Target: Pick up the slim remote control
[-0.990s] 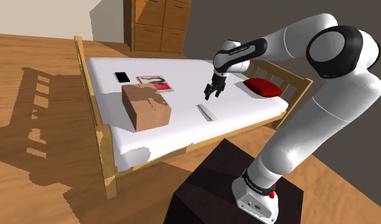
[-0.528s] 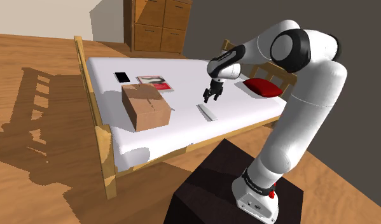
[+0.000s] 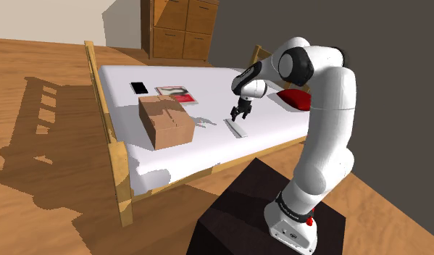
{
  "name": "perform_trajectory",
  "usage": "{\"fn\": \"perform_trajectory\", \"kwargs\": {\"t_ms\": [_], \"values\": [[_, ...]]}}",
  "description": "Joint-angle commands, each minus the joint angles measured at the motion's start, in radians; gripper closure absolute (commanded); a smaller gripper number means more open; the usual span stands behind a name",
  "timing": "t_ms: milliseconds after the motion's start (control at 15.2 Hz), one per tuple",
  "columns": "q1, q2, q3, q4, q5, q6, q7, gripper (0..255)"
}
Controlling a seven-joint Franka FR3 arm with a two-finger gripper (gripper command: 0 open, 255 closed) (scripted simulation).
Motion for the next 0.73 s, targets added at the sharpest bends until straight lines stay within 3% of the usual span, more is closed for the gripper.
{"fn": "perform_trajectory", "kwargs": {"t_ms": [0, 330, 660], "values": [[-0.034, 0.083, 0.015, 0.08, 0.03, -0.004, -0.017, 0], [-0.118, 0.274, 0.046, 0.278, 0.076, -0.02, -0.04, 0], [-0.132, 0.323, 0.061, 0.299, 0.09, 0.008, -0.047, 0]]}}
